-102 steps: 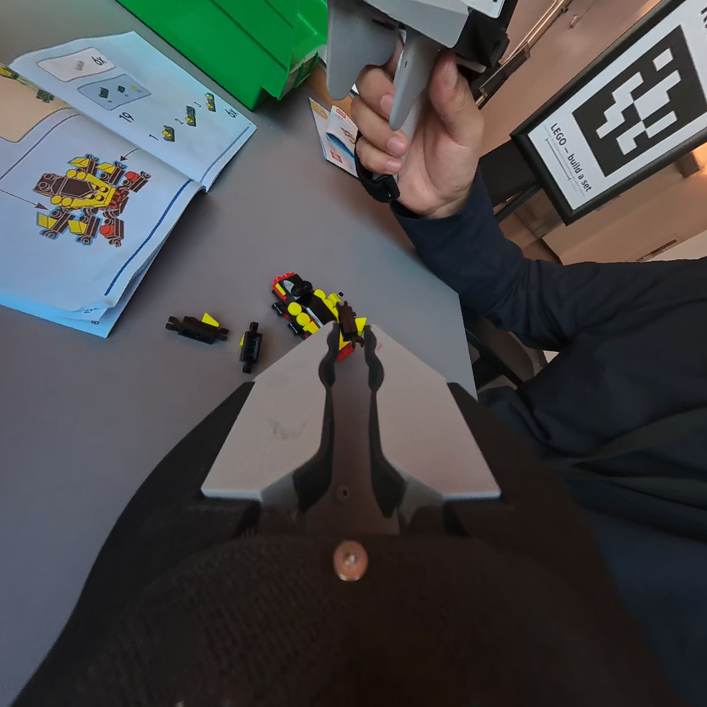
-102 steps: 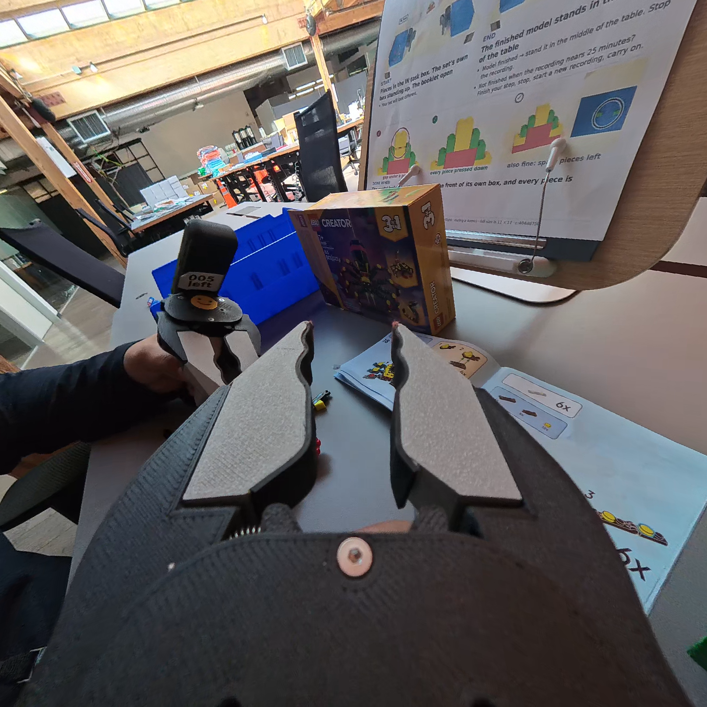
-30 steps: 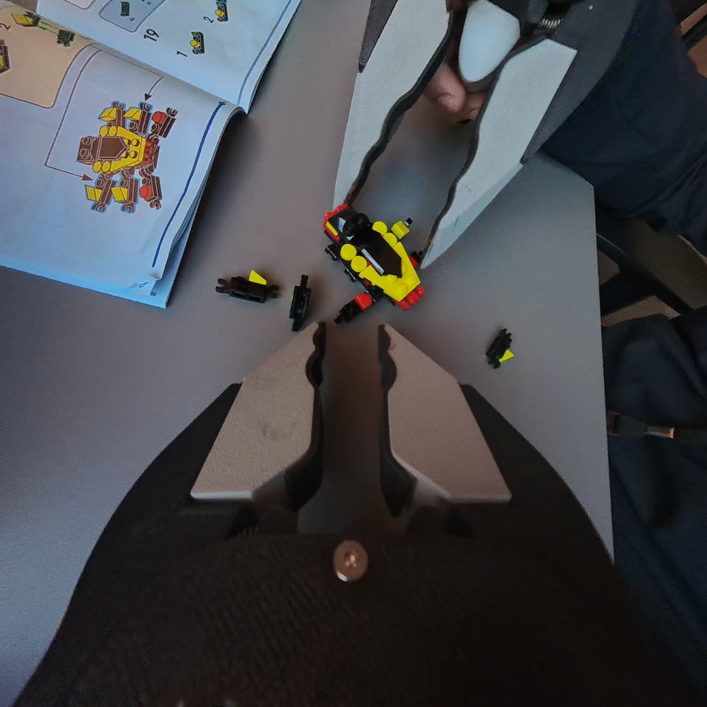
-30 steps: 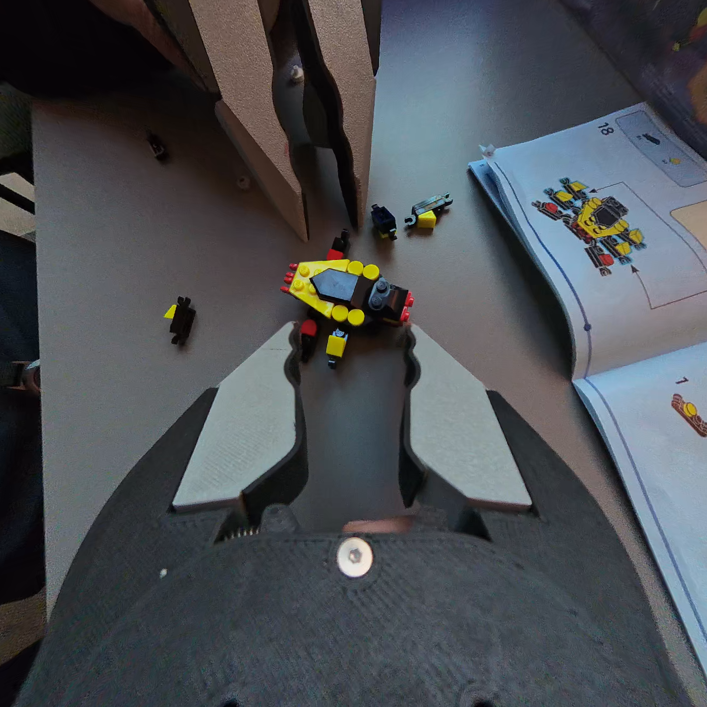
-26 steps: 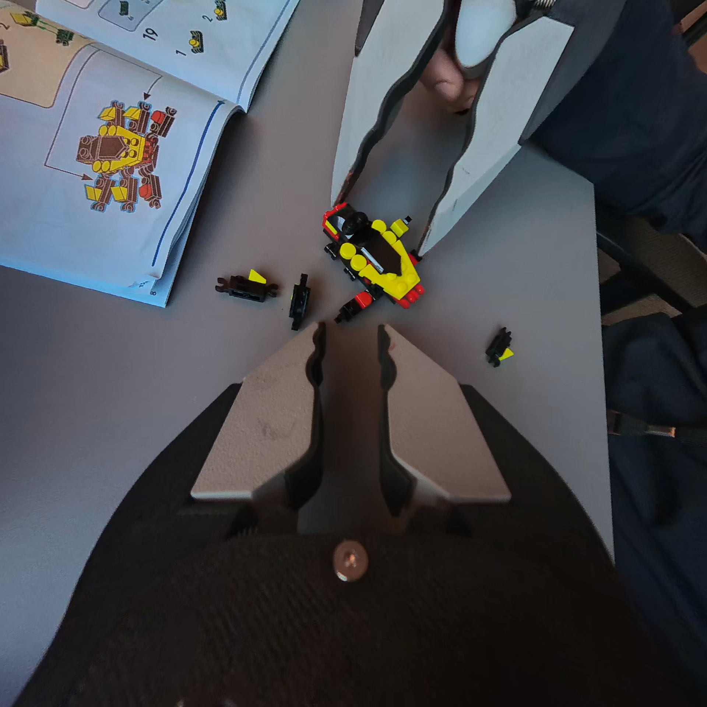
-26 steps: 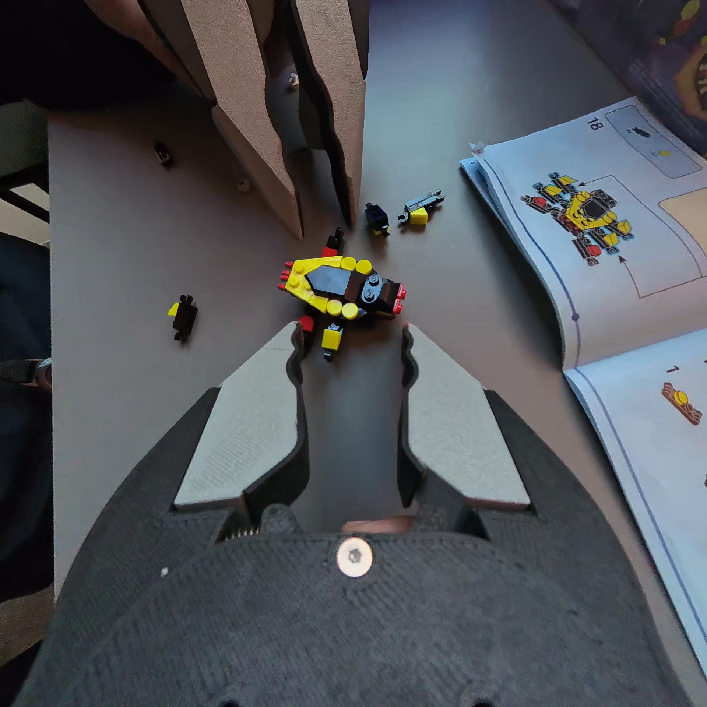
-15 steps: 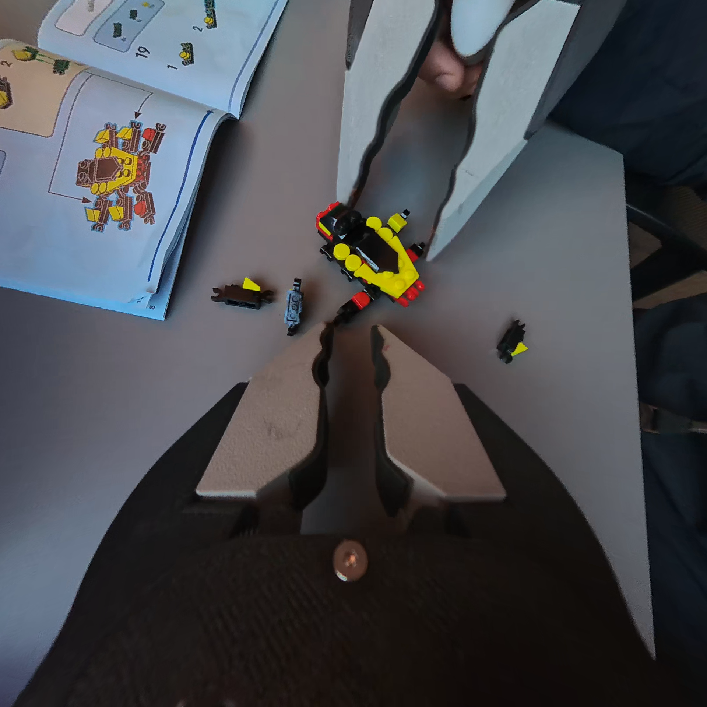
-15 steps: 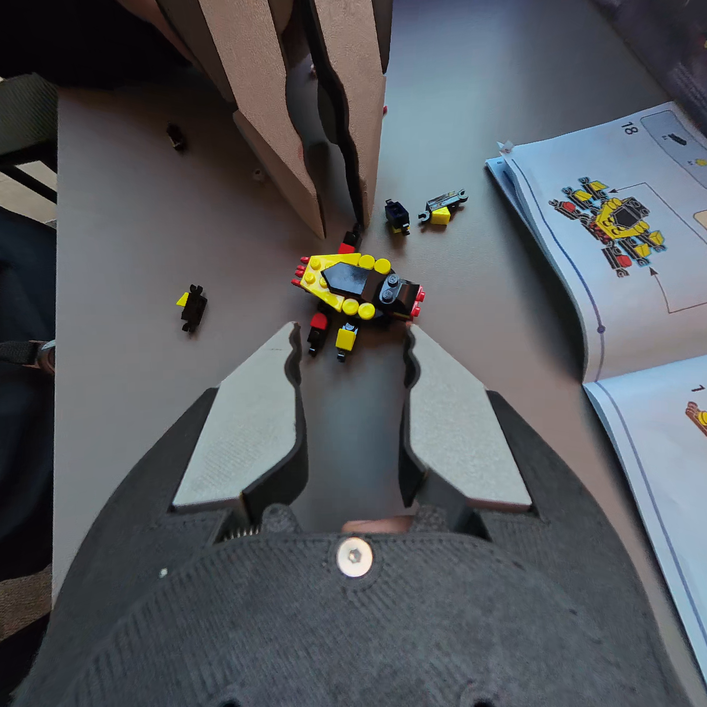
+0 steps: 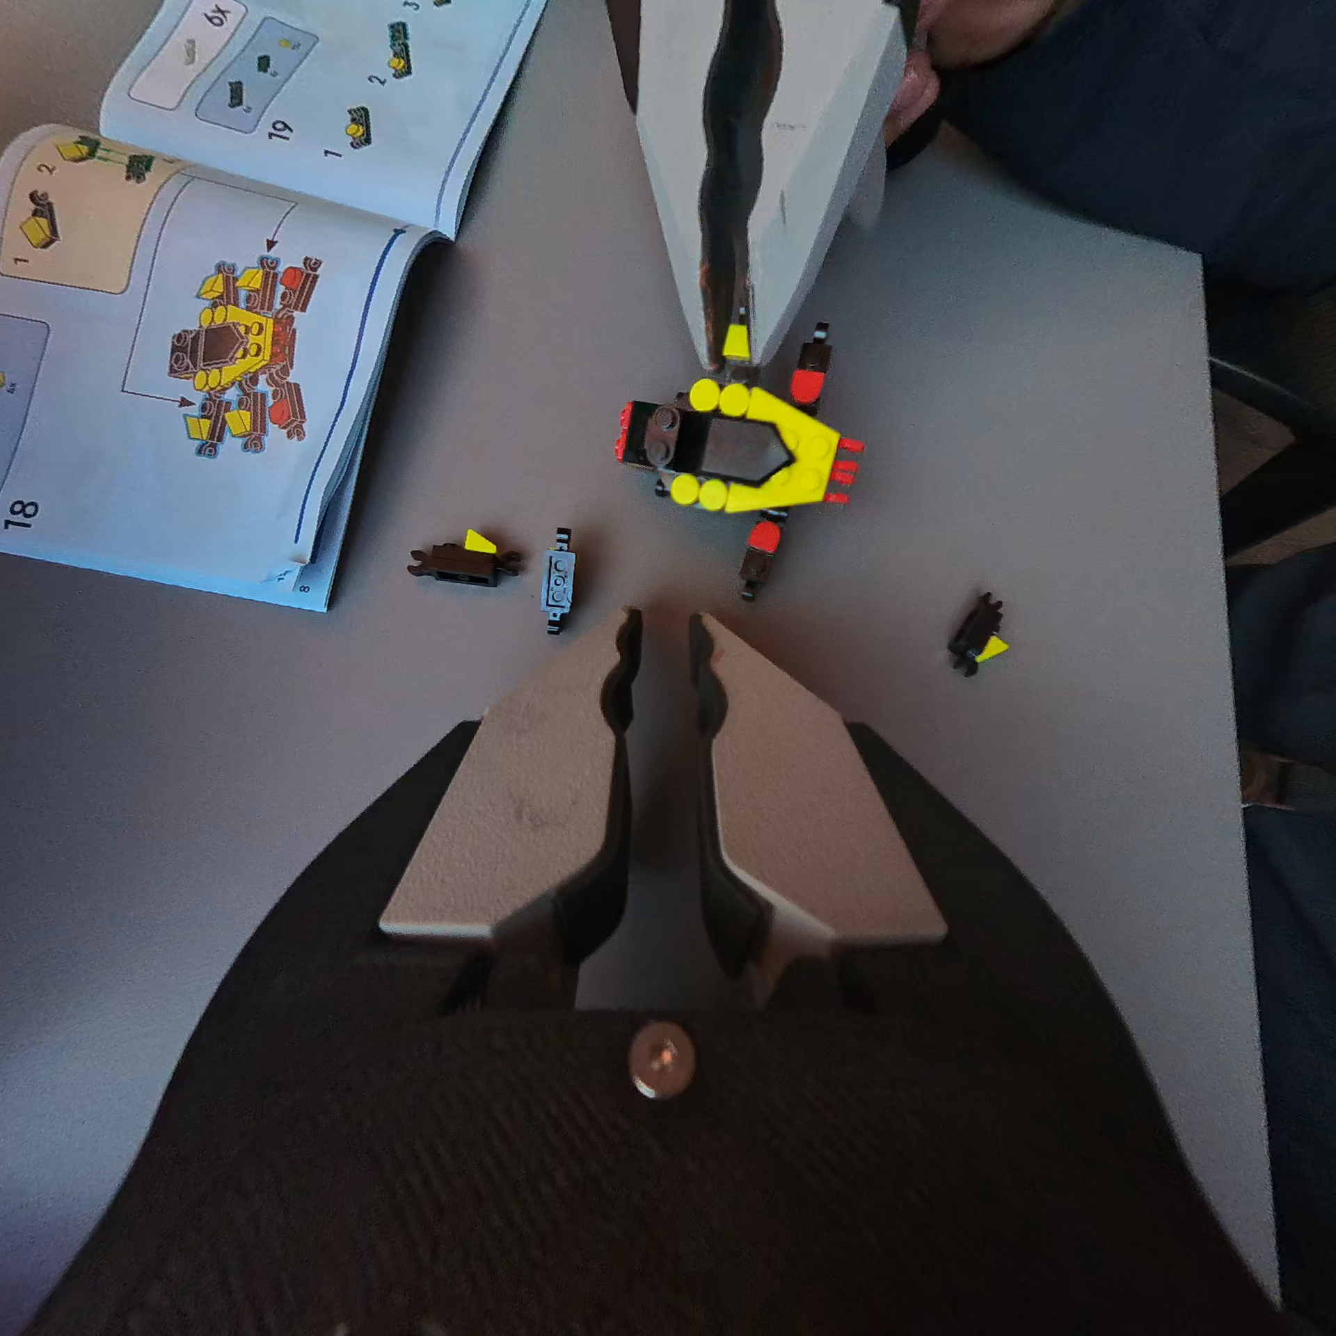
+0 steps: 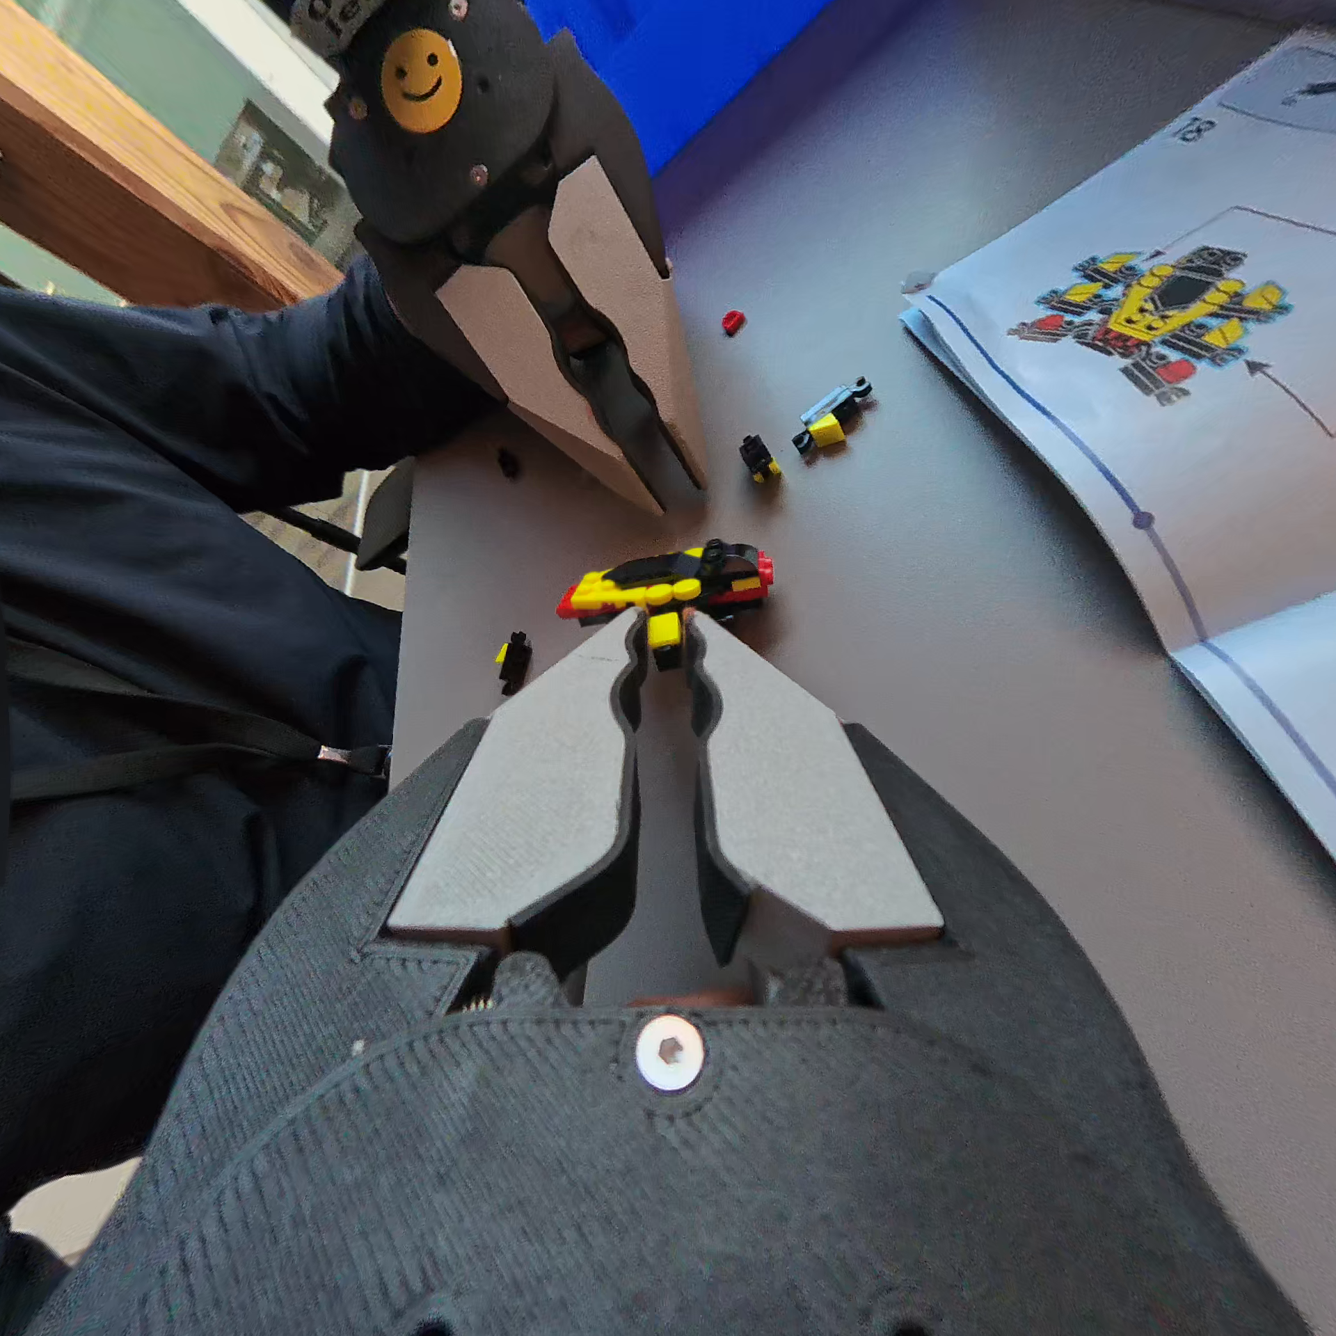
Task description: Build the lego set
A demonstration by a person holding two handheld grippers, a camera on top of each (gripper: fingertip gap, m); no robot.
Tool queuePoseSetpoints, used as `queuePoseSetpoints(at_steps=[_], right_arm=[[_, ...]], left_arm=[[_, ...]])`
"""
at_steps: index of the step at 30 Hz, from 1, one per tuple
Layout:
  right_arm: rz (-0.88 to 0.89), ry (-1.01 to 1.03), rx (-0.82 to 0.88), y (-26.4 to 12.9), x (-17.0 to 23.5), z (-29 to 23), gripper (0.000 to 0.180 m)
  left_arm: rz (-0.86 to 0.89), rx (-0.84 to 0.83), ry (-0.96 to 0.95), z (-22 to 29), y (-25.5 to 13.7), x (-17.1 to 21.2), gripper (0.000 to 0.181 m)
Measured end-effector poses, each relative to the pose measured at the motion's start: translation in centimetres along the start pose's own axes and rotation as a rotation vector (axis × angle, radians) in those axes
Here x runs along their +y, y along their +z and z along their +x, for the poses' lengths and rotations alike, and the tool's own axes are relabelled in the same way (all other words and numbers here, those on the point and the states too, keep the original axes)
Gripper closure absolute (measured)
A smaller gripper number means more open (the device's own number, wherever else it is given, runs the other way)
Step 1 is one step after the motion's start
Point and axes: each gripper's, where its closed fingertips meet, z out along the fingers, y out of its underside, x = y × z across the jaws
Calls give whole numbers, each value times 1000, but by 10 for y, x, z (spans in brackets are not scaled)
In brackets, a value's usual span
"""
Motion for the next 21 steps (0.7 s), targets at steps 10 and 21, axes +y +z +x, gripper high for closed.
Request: queuePoseSetpoints(at_steps=[10,21], right_arm=[[63,-17,63,-7,-11,11,163],[120,-39,108,-15,-21,15,163]], left_arm=[[-20,-17,14,0,2,3,170],[-17,-20,8,-1,2,2,172]])
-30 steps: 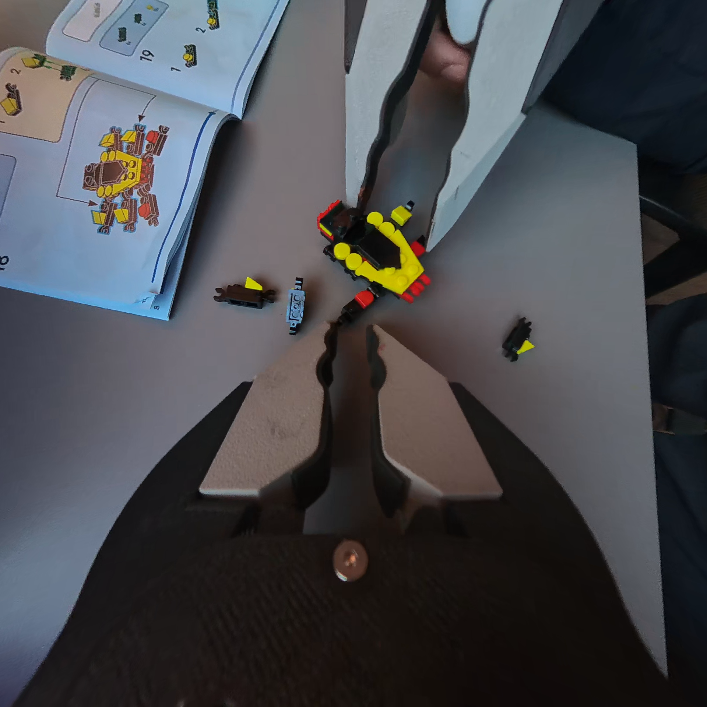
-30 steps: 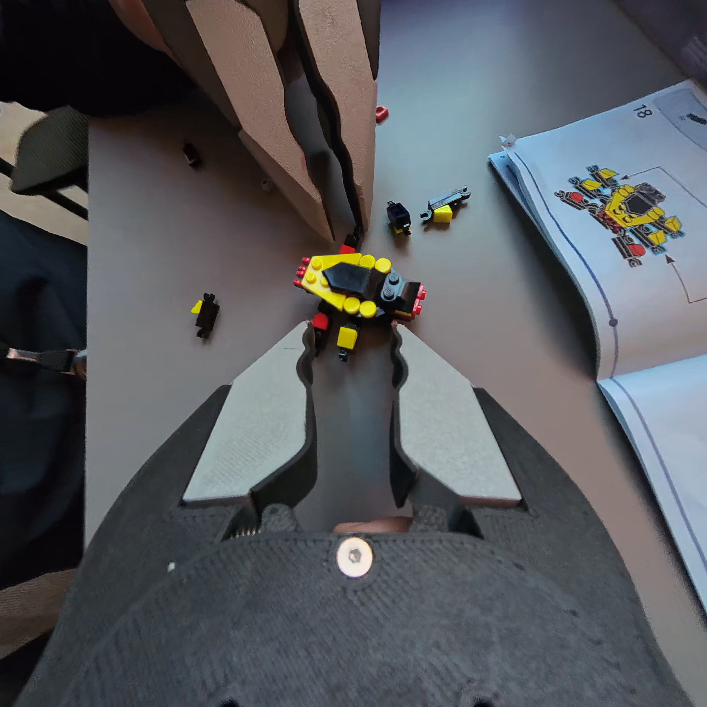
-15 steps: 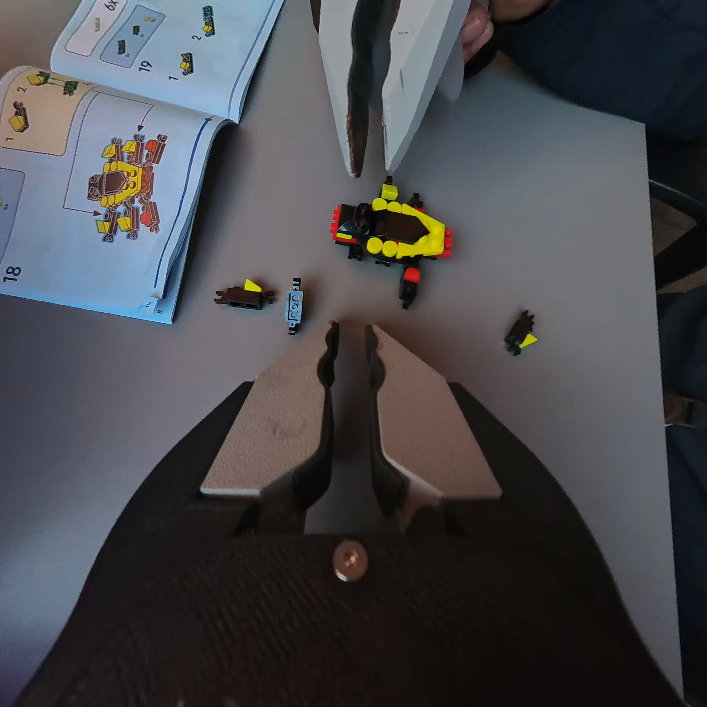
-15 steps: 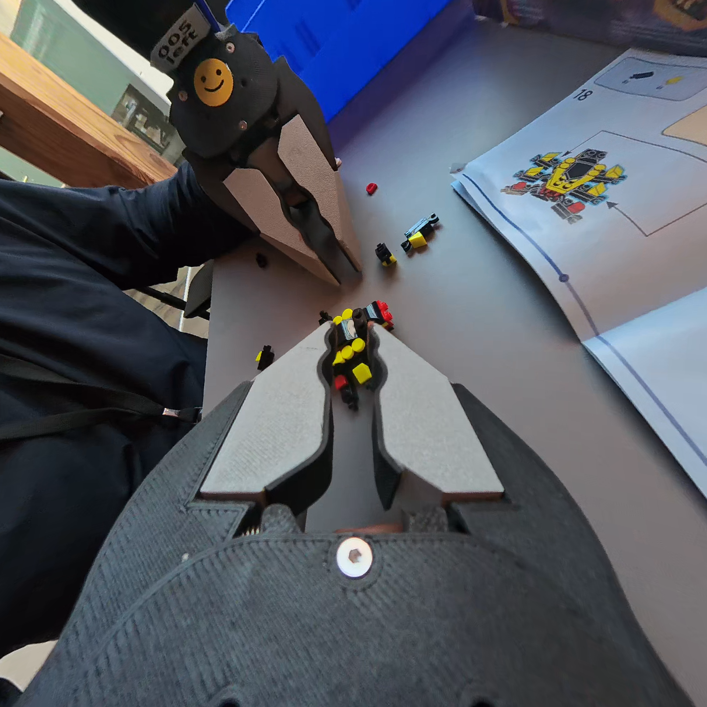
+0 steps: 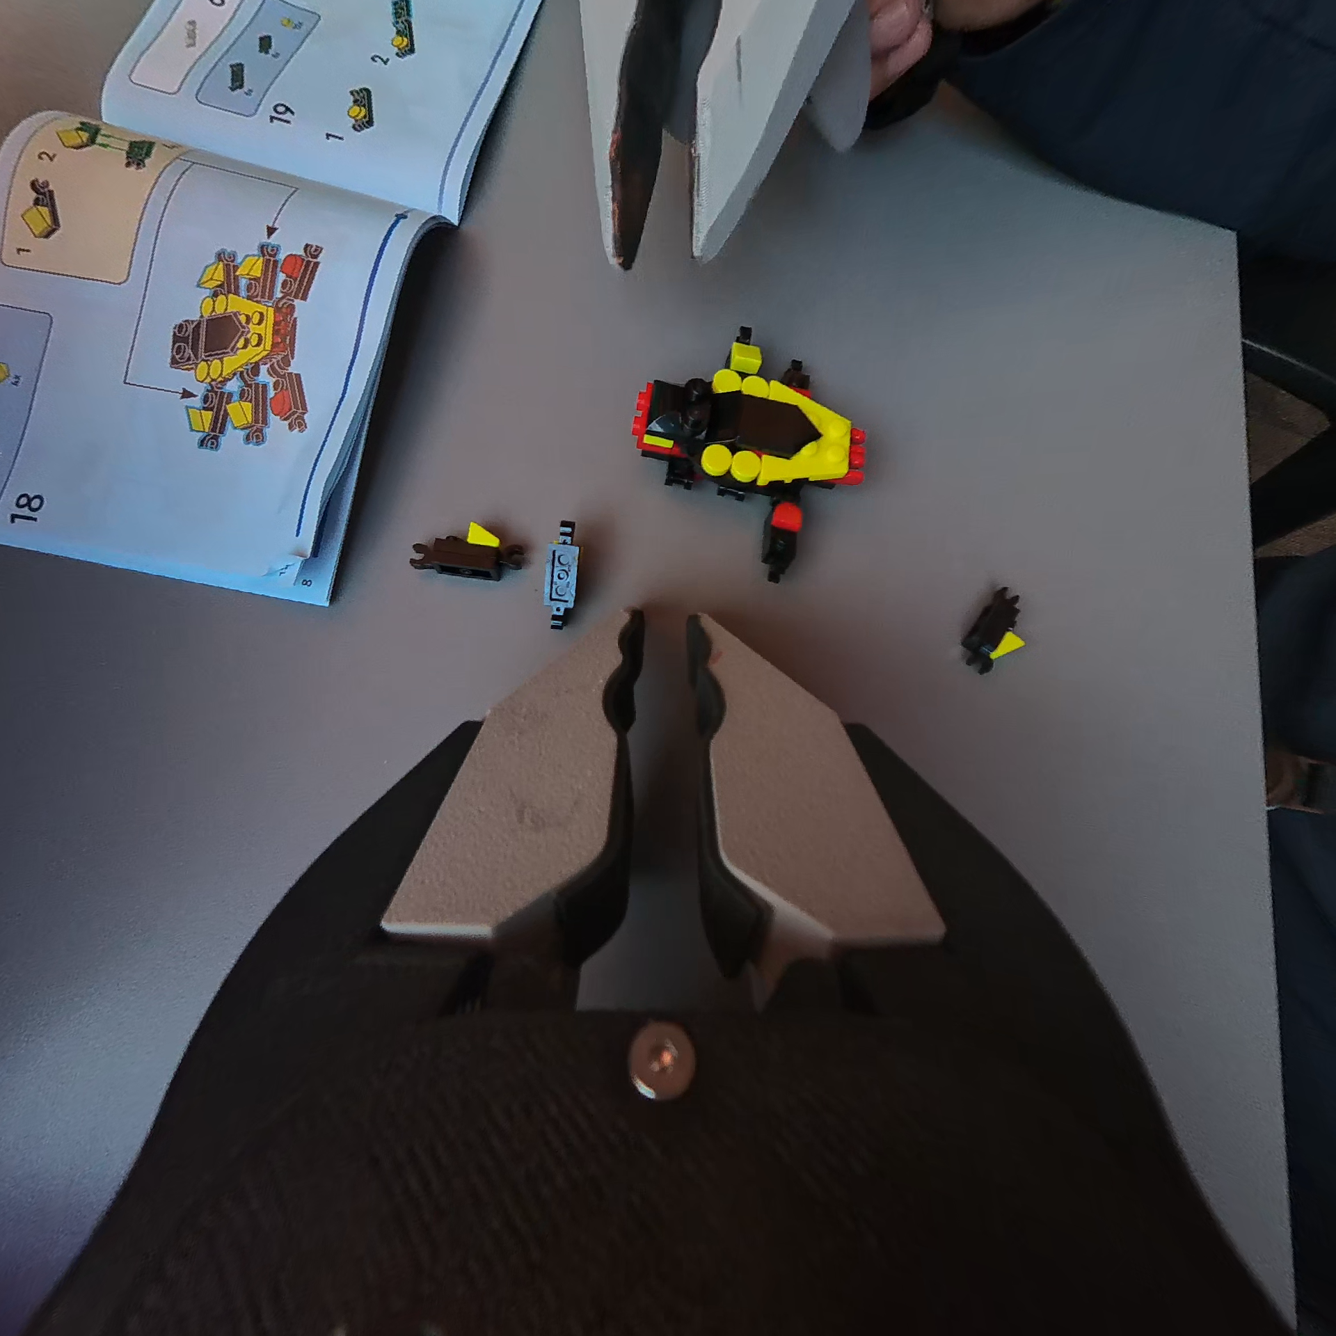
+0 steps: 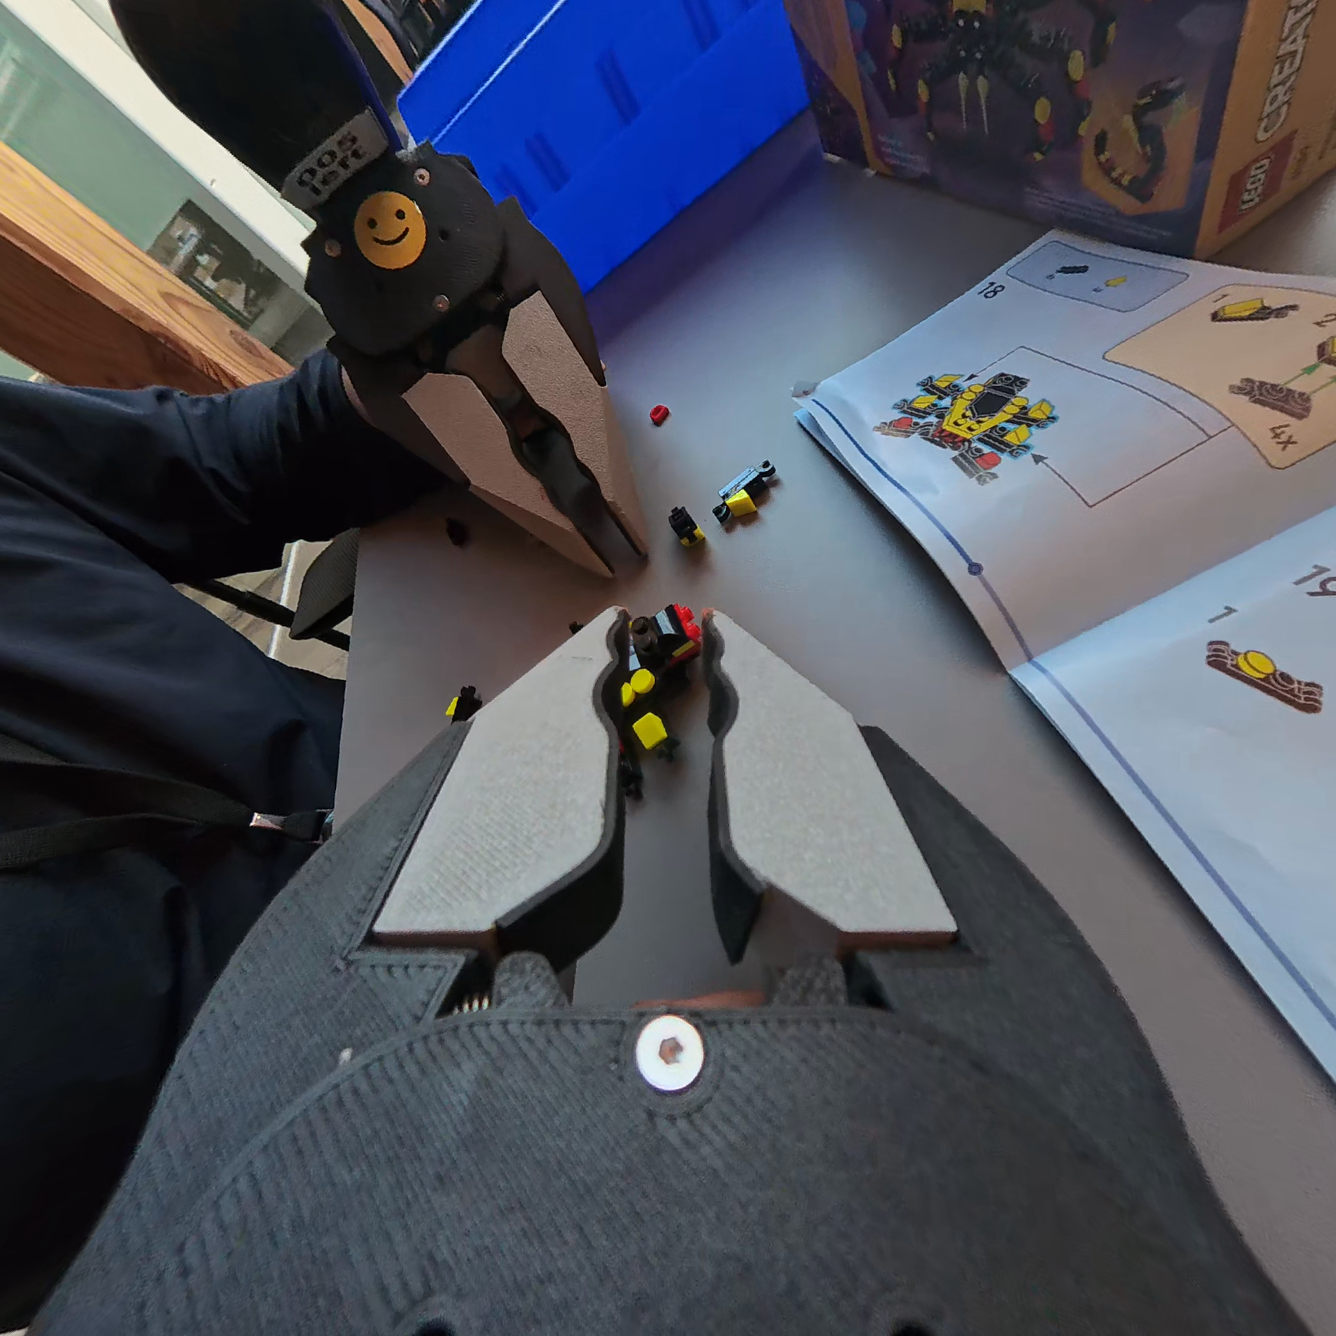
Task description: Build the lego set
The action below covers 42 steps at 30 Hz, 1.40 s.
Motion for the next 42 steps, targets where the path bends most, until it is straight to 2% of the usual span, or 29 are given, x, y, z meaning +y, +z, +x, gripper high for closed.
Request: queuePoseSetpoints(at_steps=[14,42], right_arm=[[98,-9,38,-13,-17,5,164],[91,-21,51,-12,-16,6,163]], left_arm=[[3,-4,1,-1,0,0,173],[2,-9,12,0,1,0,173]])
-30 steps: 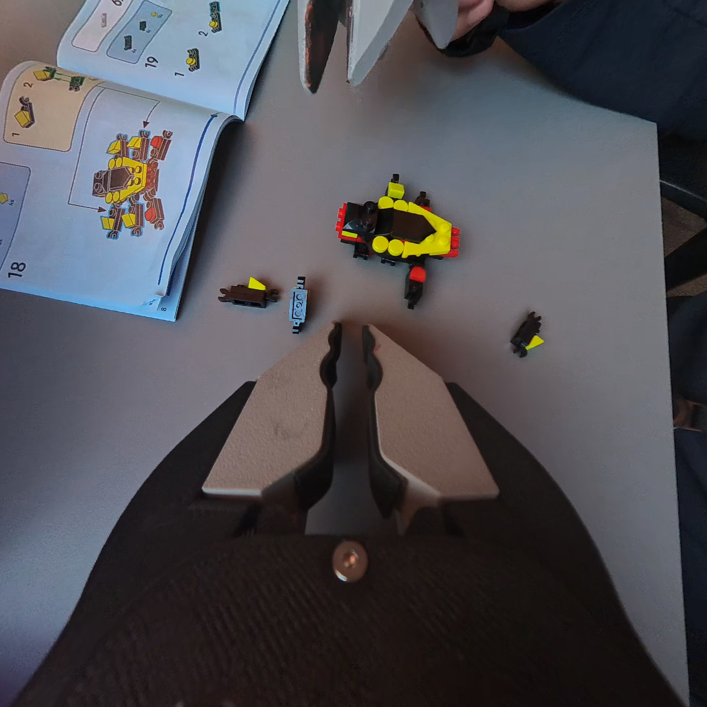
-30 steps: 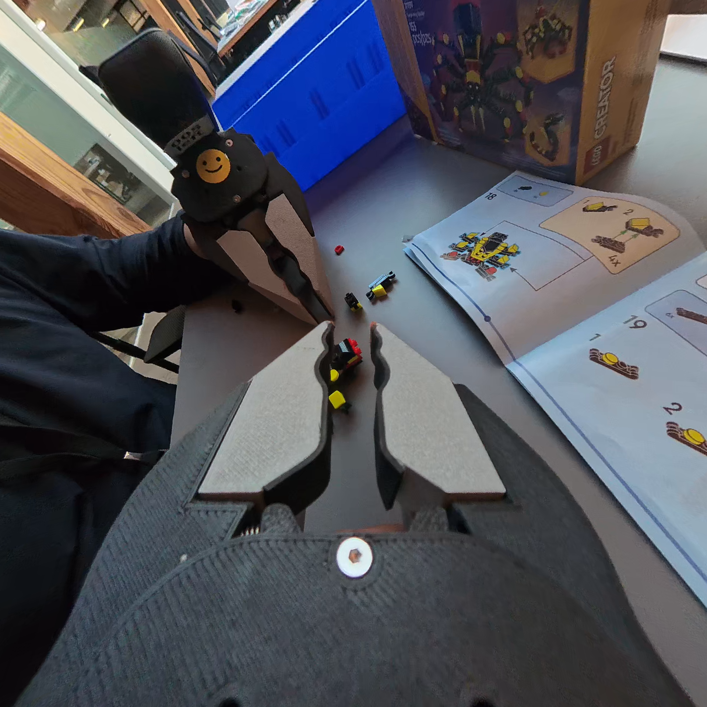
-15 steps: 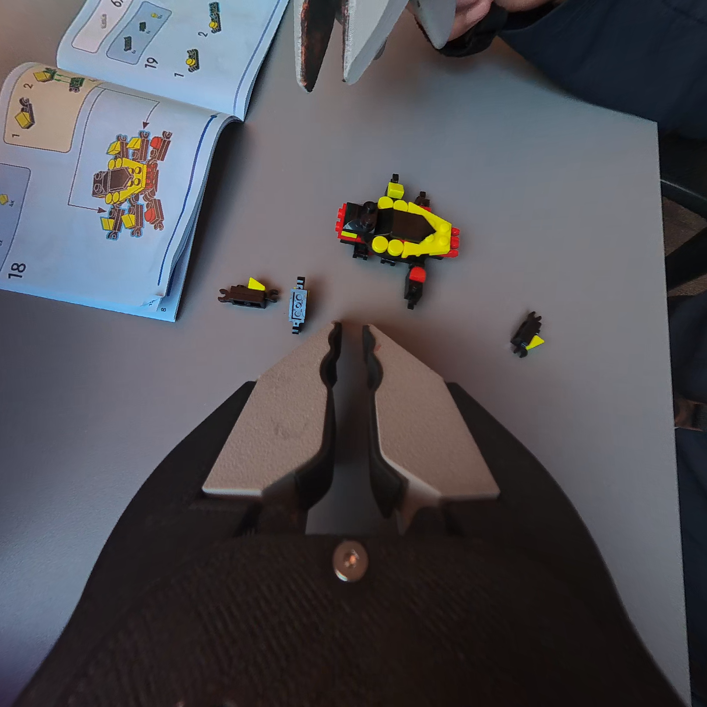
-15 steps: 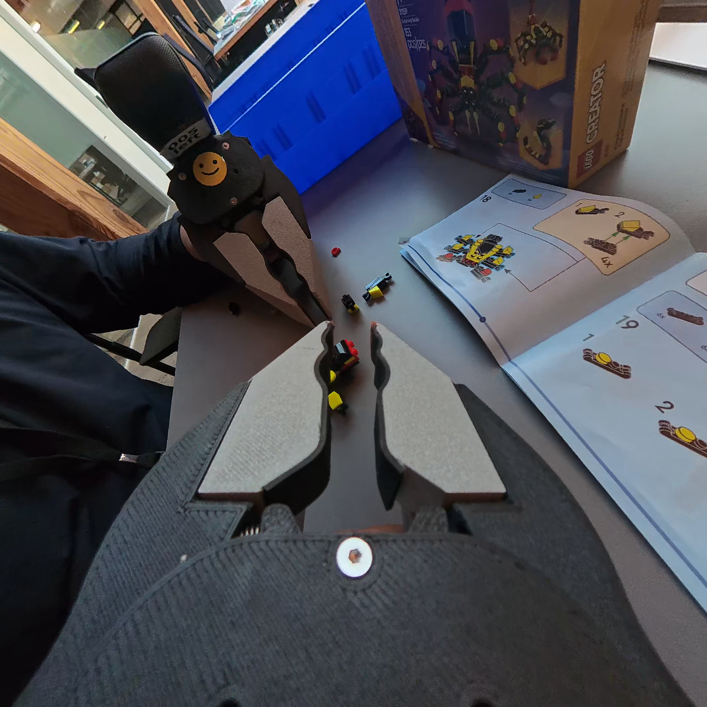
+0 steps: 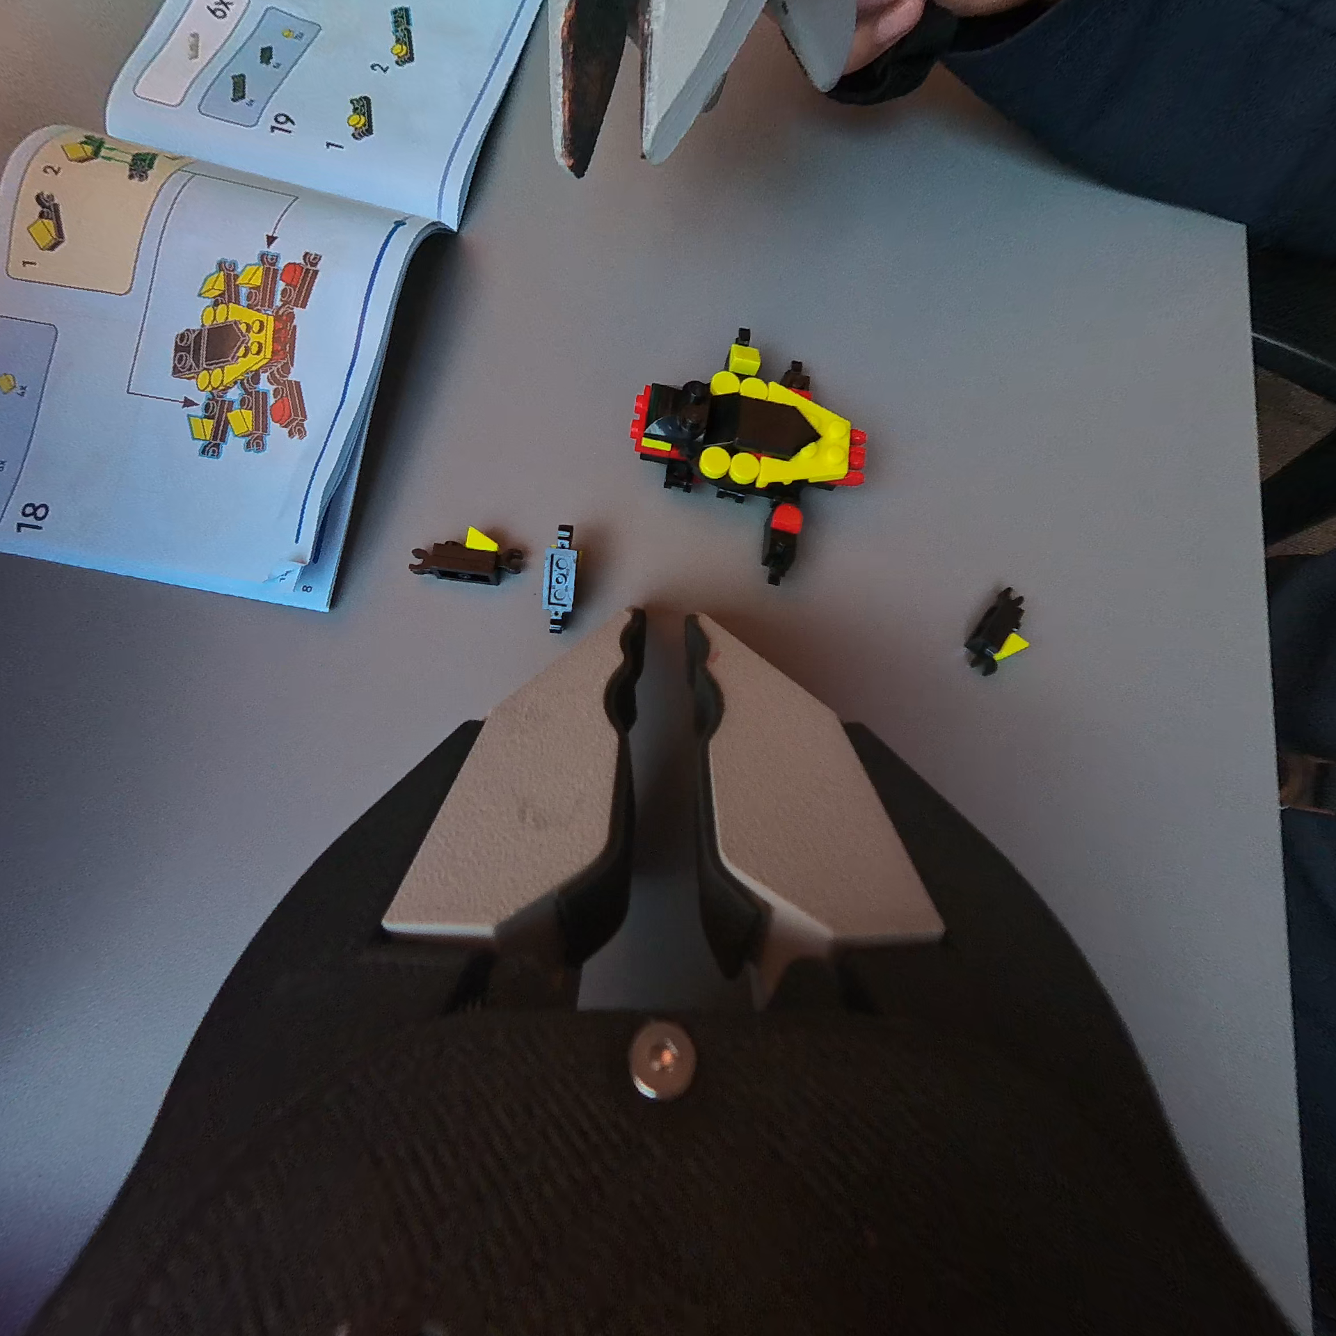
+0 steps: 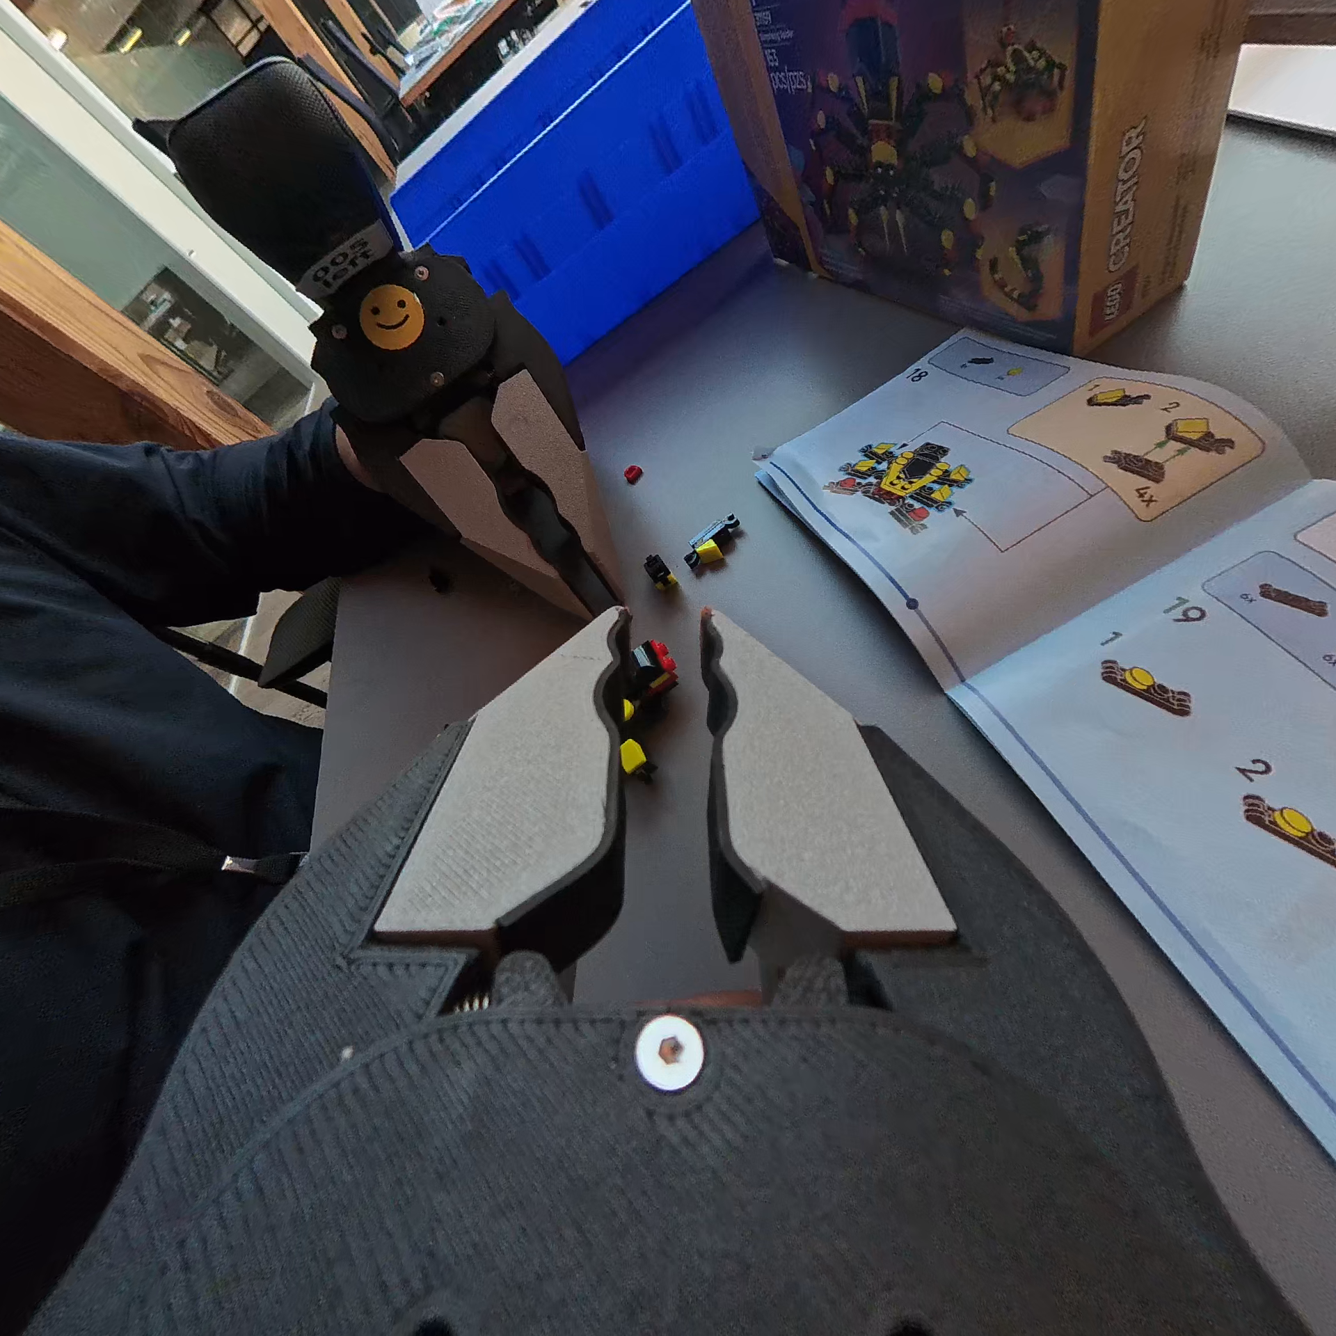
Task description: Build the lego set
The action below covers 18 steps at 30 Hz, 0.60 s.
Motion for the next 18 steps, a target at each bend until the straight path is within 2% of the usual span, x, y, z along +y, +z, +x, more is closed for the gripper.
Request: queuePoseSetpoints(at_steps=[18], right_arm=[[-8,-2,3,1,1,0,163]], left_arm=[[0,0,5,1,1,0,173]])
